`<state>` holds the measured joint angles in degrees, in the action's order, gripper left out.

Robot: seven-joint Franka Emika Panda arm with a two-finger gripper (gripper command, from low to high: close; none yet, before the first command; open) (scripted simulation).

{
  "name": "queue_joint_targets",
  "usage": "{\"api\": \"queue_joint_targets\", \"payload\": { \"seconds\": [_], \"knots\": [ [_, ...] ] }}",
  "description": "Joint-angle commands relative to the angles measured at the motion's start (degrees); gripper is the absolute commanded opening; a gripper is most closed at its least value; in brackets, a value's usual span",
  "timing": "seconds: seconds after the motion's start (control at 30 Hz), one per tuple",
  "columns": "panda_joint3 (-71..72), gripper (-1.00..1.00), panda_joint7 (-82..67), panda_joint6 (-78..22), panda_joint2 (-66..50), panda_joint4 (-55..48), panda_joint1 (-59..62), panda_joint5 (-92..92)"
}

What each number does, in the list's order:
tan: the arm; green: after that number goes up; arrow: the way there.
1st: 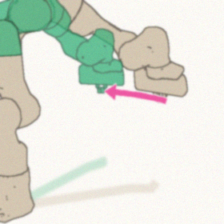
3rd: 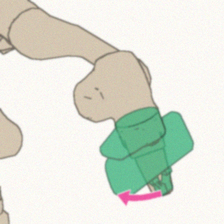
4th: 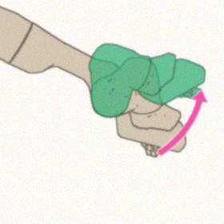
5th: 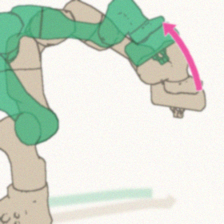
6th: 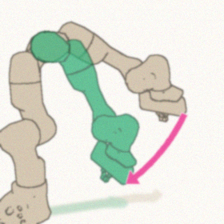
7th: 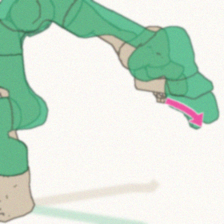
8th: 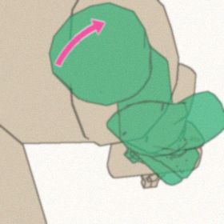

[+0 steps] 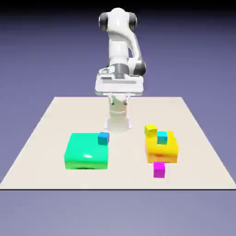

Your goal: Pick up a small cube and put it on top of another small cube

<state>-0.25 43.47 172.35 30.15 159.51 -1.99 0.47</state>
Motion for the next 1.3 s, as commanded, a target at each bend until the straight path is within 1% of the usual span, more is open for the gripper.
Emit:
{"api": "queue_joint_targets", "payload": {
  "seconds": [0.0, 0.77, 0.8, 1.1, 1.13, 1.17, 1.27],
  "knots": [
    [-0.2, 0.00, 0.8, -1.4, -2.1, -1.2, -1.1, 0.4],
    [-4.9, 0.00, 20.1, -32.8, -49.5, -29.5, -25.8, 9.4],
    [-4.9, 0.00, 20.1, -32.8, -49.5, -29.5, -25.8, 9.4],
    [12.0, 0.00, 28.5, -23.5, -58.9, -29.4, -8.3, -2.9],
    [12.0, -1.00, 28.5, -23.5, -58.9, -29.4, -8.3, -2.9],
    [12.0, -1.00, 28.5, -23.5, -58.9, -29.4, -8.3, -2.9],
    [6.0, -1.00, 25.5, -26.8, -55.6, -29.4, -14.5, 1.5]
  ]
}}
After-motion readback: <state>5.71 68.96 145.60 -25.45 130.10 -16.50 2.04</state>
